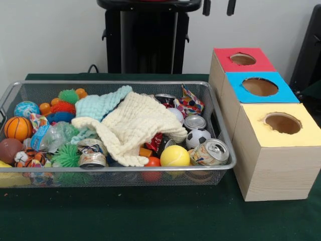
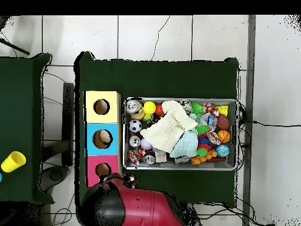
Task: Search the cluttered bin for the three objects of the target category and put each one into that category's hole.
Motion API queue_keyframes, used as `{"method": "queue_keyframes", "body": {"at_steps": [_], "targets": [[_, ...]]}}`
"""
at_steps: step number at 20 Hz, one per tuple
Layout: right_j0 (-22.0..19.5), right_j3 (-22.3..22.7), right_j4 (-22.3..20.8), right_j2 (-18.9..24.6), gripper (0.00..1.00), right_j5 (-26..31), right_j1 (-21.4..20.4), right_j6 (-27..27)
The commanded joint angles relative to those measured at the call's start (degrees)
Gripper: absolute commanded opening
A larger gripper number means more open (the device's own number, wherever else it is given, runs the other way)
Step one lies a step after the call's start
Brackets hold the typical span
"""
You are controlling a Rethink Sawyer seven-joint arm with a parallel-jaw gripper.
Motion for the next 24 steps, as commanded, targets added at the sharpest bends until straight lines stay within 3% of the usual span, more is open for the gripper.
{"method": "queue_keyframes", "body": {"at_steps": [1, 9, 17, 24], "targets": [[-2.92, 0.75, 1.91, 6.04, 1.0, -7.56, 7.06, 5.86], [-2.75, 0.88, 1.28, 7.22, 1.0, -14.57, 12.58, 9.09], [-3.96, 2.1, 4.31, 9.31, 1.0, -16.41, 15.22, 11.22], [-5.96, 3.25, 3.01, 10.61, 1.0, -21.33, 17.43, 11.07]]}}
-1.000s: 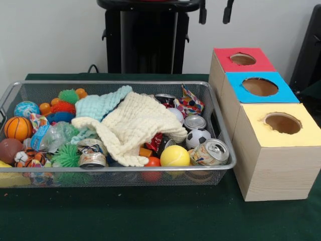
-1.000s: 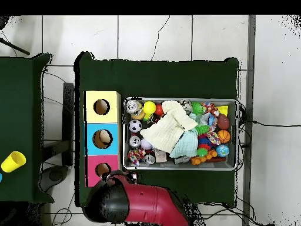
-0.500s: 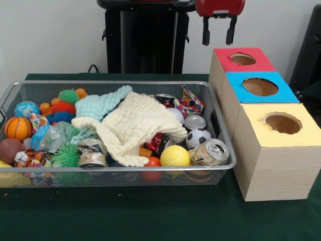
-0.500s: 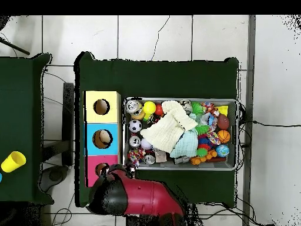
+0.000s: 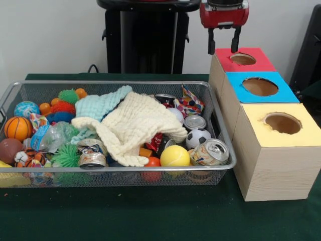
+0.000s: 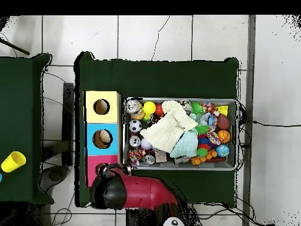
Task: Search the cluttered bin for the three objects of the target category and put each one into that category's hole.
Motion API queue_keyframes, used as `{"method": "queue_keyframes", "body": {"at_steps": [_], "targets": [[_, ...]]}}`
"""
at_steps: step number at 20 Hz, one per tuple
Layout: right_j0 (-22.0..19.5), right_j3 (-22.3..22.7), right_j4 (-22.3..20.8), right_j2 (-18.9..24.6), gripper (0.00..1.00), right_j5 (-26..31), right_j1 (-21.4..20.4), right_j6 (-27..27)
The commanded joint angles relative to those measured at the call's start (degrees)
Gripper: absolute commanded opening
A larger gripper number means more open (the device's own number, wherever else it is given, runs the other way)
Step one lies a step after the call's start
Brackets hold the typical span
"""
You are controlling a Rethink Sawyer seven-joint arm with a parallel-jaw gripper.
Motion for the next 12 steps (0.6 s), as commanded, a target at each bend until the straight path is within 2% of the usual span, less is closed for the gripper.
{"method": "queue_keyframes", "body": {"at_steps": [1, 3, 8, 12], "targets": [[-3.42, 2.45, 1.4, 5.19, 1.0, -6.82, 4.91, 10.96], [-5.87, 4.37, 2.81, 7.16, 1.0, -7.64, 5.41, 12.13], [-12.35, 3.81, 0.34, 10.71, 1.0, -7.58, 7.98, 8.1], [-15.1, 3.46, -1.25, 11.98, 1.0, -7.66, 9.49, 6.94]]}}
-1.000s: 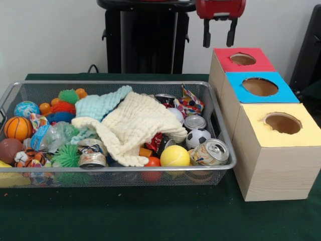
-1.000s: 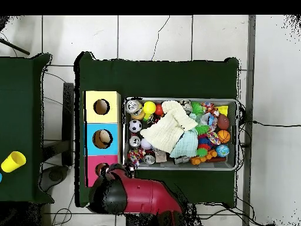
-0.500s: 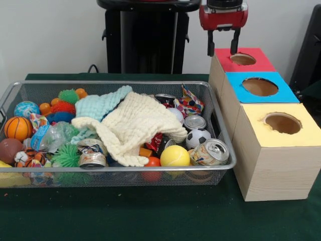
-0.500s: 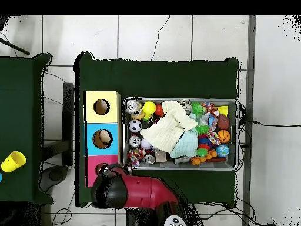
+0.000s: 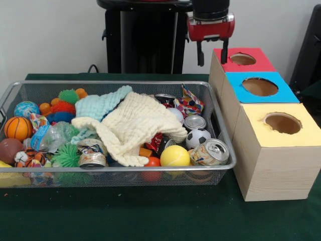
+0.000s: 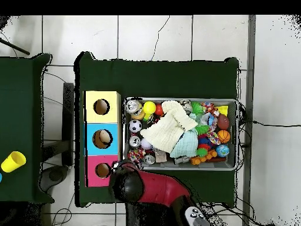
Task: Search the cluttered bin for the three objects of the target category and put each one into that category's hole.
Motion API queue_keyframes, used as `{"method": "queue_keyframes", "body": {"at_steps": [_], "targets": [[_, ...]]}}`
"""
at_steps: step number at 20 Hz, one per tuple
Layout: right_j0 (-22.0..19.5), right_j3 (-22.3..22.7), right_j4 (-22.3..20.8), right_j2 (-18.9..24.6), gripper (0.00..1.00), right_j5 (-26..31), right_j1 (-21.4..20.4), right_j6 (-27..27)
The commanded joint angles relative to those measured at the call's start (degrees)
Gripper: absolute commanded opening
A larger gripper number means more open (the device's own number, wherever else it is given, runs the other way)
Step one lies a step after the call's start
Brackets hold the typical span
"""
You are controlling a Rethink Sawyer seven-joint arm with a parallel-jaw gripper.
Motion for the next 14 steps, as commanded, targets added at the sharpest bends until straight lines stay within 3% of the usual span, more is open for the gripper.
{"method": "queue_keyframes", "body": {"at_steps": [1, 7, 14], "targets": [[-6.06, 2.2, -1.55, 6.85, 1.0, -3.71, 5.21, 7.12], [-8.34, 2.68, -3.92, 7.94, 1.0, -6.24, 7.12, 6.69], [-5.59, 1.9, -8.17, 3.56, 1.0, -9.68, 9.38, 7.23]]}}
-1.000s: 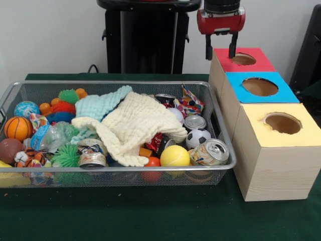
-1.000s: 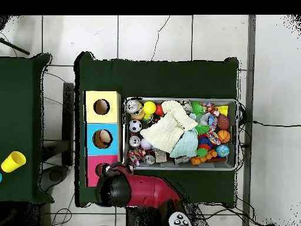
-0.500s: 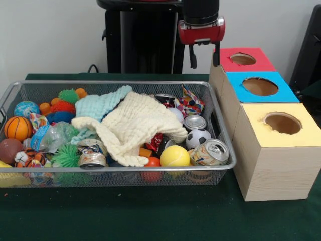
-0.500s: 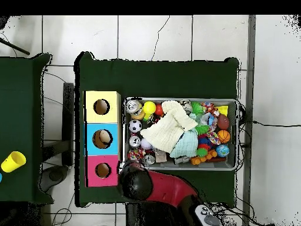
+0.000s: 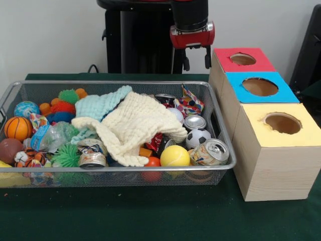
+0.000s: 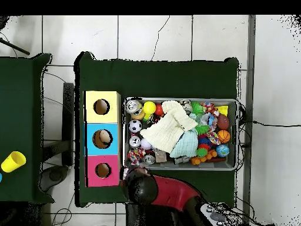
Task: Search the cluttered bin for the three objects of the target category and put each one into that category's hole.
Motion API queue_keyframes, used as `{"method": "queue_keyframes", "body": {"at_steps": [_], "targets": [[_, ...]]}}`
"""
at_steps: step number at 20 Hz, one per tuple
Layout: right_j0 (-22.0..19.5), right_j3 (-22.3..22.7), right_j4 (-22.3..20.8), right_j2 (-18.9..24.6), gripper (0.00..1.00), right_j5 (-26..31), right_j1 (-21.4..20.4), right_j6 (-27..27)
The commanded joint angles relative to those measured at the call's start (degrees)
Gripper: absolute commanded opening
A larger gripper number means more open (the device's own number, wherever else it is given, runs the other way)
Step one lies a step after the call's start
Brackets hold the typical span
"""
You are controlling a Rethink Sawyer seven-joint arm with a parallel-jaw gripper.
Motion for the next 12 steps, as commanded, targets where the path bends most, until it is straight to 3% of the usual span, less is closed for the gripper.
{"method": "queue_keyframes", "body": {"at_steps": [1, 8, 12], "targets": [[0.69, -0.1, -4.31, 1.64, 1.0, -6.98, 5.05, 7.8], [0.77, -2.36, -7.55, -0.6, 1.0, -13.76, 13.15, 8.82], [-1.78, -1.42, -7.96, 1.73, 1.0, -15.91, 15.35, 10.42]]}}
